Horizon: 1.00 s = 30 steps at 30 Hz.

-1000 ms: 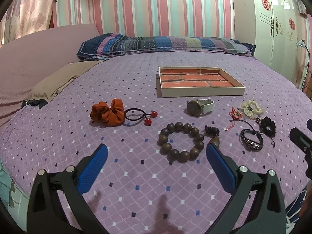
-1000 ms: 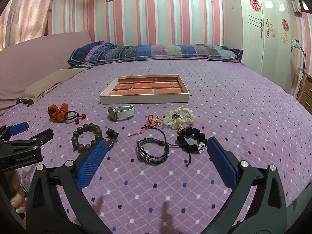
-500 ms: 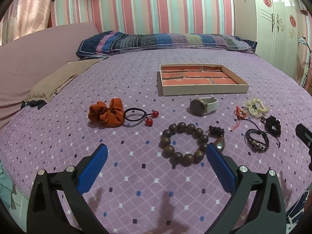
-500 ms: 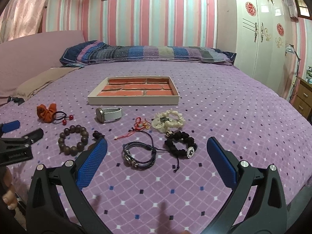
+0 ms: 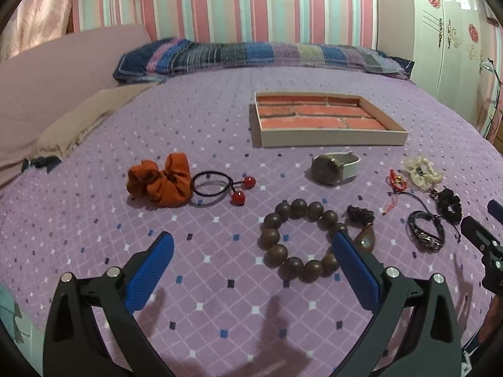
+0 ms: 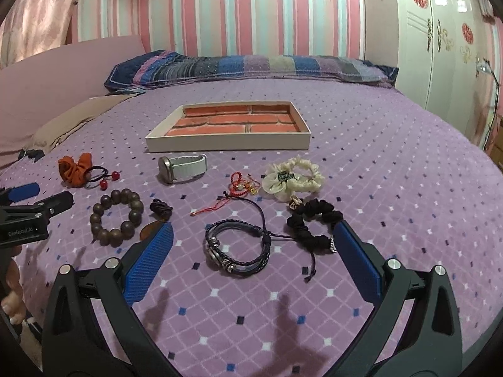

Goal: Organize jewelry
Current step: 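Lower the right tool onto the black leather bracelet while the left tool lowers onto the wooden bead bracelet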

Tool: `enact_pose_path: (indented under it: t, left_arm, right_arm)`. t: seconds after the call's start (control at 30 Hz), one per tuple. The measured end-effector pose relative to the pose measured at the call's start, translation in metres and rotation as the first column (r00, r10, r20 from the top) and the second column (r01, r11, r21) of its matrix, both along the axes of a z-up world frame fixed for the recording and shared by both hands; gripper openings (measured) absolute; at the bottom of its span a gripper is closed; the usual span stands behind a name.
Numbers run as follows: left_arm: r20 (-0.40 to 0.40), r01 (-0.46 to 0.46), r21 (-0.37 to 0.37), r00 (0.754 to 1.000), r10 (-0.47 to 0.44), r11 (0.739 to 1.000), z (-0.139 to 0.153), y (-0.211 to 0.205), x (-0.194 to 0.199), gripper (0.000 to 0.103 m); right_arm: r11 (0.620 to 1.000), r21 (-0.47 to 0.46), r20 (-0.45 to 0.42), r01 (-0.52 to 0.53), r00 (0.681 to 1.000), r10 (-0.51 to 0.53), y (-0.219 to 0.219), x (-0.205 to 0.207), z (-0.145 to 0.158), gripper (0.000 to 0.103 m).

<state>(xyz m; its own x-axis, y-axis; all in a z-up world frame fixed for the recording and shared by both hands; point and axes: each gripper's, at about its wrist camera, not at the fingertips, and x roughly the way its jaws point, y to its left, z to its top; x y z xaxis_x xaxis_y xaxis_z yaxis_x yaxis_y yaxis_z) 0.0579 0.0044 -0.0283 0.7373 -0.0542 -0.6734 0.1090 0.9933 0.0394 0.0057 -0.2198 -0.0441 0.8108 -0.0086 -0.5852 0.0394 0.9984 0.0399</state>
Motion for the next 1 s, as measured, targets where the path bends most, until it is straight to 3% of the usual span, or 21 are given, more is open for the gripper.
enact_pose_path:
  t: [0.23,0.47,0.6,0.77,1.0]
  left_arm:
    - [-0.054,-0.02,0.02,0.998,0.021,1.0,-0.025,0.001,0.024,0.098]
    - [-0.076,-0.032,0.019,0.997,0.033,0.999,-0.04,0.002,0.034,0.098]
    - [-0.092,-0.035,0.012,0.995,0.036,0.999,-0.048,0.001,0.038,0.099]
    - [-0.132,-0.053,-0.006,0.99,0.052,0.999,-0.06,0.008,0.046,0.098]
    - [-0.128,-0.05,-0.026,0.991,0.047,0.998,-0.059,0.011,0.049,0.098]
  right_arm:
    - [1.0,0.002,-0.089,0.017,0.996,-0.017,-0.008,0.023,-0.032,0.061]
    - [1.0,0.011,-0.138,0.008,0.99,-0.006,-0.011,0.035,-0.048,0.053]
    - [1.0,-0.014,-0.153,0.005,0.988,-0.007,-0.009,0.041,-0.056,0.042]
    - [1.0,-0.021,-0.147,0.004,0.989,-0.007,-0.009,0.046,-0.06,0.035]
    - [0.999,-0.031,-0.146,-0.015,0.989,0.011,-0.006,0.051,-0.062,0.026]
